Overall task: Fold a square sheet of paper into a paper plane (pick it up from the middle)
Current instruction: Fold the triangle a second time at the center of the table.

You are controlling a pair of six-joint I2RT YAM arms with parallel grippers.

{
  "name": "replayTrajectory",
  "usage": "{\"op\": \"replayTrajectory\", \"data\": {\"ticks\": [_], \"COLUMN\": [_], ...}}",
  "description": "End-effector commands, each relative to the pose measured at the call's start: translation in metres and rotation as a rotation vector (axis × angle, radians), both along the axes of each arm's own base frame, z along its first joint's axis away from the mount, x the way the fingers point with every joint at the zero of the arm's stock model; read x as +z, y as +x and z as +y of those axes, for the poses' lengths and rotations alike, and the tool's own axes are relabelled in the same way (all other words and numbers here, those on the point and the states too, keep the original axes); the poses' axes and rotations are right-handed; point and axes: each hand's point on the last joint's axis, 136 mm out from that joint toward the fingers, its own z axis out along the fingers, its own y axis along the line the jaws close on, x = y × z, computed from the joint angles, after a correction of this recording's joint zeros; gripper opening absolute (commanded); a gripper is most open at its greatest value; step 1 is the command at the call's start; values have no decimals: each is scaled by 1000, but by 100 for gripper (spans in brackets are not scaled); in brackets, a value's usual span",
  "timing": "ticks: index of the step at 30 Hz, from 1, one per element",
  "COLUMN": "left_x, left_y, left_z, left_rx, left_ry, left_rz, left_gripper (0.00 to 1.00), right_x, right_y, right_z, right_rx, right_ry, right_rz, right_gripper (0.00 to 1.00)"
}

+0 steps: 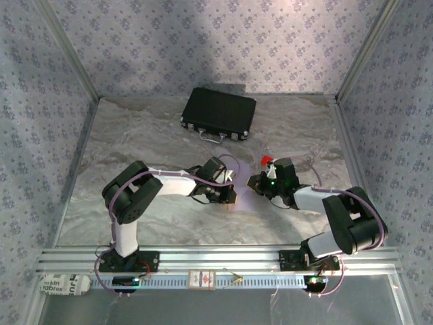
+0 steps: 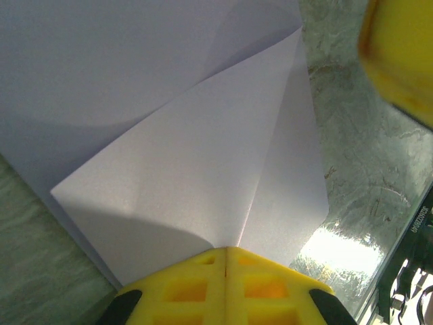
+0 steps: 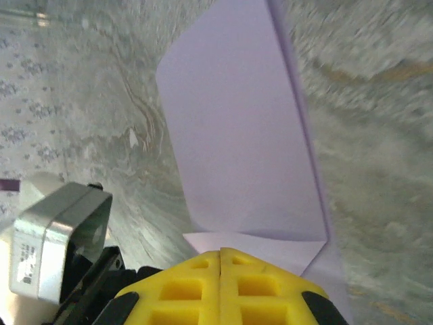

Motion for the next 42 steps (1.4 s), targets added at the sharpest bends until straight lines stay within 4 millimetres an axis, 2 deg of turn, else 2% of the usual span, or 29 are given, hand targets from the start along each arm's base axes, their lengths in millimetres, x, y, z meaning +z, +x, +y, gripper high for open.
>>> {"op": "replayTrajectory", "data": {"ticks": [1,8,16,20,26,29,37,42], "left_x": [-33,-14,29,36,33,24,-18,-25], "left_y": [-21,-14,2,8,15,14,-4,-10], "left_z": [33,23,0,-10,-23,-24,9,20], "left_rx": [16,14,56,53,50,46,60,35], "left_ry": [159,116,-39,-71,-87,-66,82,111], "left_rz": [94,77,62,70,84,97,138,129], "left_gripper": [6,8,12,12,13,13,11,9], "right_x": [-17,-55,-55,-55,-55,-55,-51,-28], "right_y": [-3,-16,-19,-19,-19,-19,-16,-6], "right_z": [1,-12,-17,-17,-16,-16,-14,-5], "right_rx": [17,-14,-33,-33,-36,-37,-35,-8], "right_ry": [-29,-67,-88,-87,-84,-84,-75,-35], "right_rz": [42,157,154,154,152,153,145,78], "right_gripper": [1,0,0,0,0,0,0,0]}}
